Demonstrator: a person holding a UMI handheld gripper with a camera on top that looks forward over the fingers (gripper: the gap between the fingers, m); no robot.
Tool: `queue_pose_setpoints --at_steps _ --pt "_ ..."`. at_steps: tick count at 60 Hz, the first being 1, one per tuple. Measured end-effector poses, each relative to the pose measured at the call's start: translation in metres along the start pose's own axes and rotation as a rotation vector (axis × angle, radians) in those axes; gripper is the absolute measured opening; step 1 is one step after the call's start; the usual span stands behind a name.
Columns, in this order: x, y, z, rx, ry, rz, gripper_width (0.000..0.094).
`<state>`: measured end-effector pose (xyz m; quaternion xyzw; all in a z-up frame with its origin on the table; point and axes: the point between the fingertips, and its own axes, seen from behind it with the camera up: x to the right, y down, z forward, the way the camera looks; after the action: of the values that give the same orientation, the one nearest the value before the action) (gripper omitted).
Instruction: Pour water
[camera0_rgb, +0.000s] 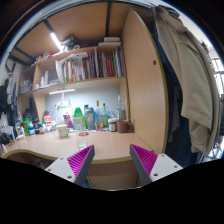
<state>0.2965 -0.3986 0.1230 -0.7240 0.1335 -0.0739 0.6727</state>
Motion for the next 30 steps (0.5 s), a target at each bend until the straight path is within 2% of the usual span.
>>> queue_pose_setpoints --at_steps 15,22,30 --pt "0.005 -0.002 0.019 0.022 0.013 -0.027 0.0804" --pt "-0.014 0.001 0.044 0.042 -0.017 -0.026 0.0805" --pt "-0.065 0.015 0.090 0.020 -0.084 -0.027 0.0803"
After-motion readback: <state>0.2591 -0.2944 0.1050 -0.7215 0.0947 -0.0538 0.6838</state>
